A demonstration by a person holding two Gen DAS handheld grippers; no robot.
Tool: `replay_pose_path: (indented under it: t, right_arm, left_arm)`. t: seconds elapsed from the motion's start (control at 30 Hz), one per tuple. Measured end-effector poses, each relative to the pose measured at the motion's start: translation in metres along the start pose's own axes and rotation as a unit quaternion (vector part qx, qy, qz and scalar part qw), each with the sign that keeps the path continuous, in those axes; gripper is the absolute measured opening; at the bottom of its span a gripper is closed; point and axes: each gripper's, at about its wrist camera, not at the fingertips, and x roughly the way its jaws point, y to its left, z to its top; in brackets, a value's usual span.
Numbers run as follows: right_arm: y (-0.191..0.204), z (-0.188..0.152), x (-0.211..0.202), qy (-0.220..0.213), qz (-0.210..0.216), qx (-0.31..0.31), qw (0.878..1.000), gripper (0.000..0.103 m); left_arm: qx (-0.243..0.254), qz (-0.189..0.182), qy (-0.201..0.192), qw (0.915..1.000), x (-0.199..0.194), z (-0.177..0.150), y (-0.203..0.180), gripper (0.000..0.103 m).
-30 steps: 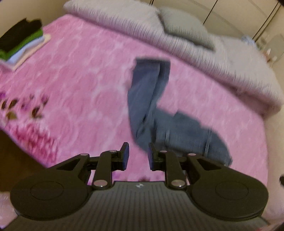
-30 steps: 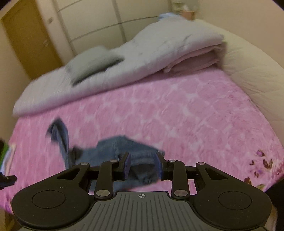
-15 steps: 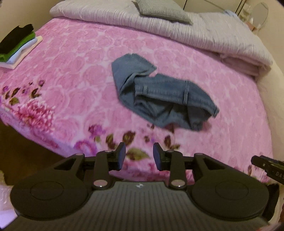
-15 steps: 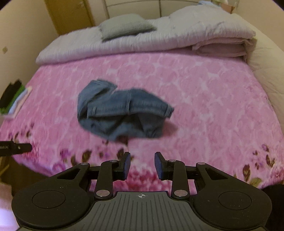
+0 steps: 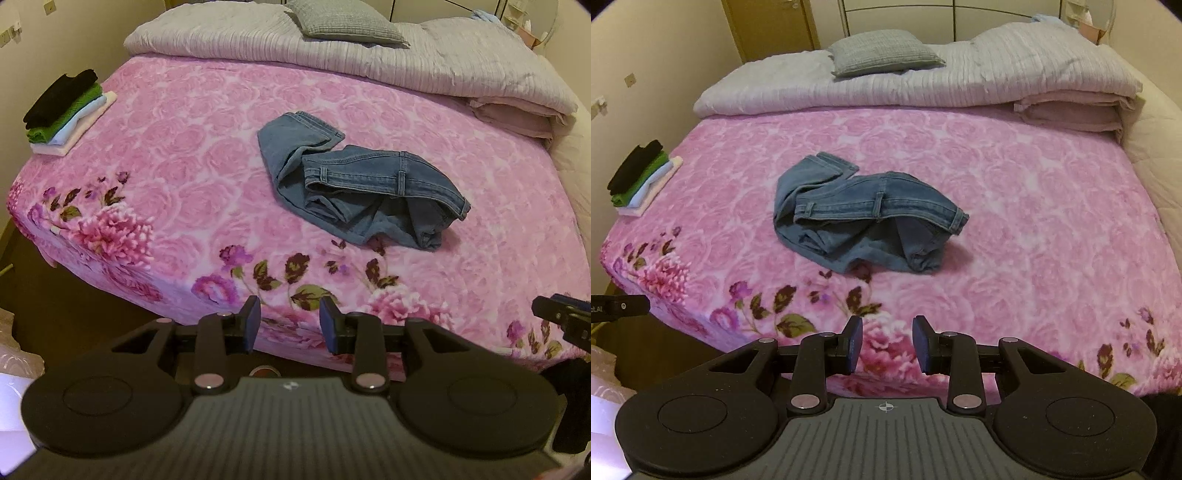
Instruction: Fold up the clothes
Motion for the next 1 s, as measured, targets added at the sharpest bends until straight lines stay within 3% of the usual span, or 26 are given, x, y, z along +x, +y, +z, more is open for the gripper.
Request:
replay_pose_path:
  t: [0.5, 1.0]
  right_arm:
    - [0.016, 0.014, 0.013, 0.002, -0.005, -0.008, 1.0, 0.032]
    - [0.038, 0.056, 0.051, 0.009, -0.029, 0.014, 0.999, 0.032]
  left_arm:
    - [0.013, -0.016, 0.003, 0.9998, 0.011, 0.011, 0.006, 0.031]
    - [0.043, -0.044, 0.016, 0.998, 0.054, 0.074, 0.027, 0.031]
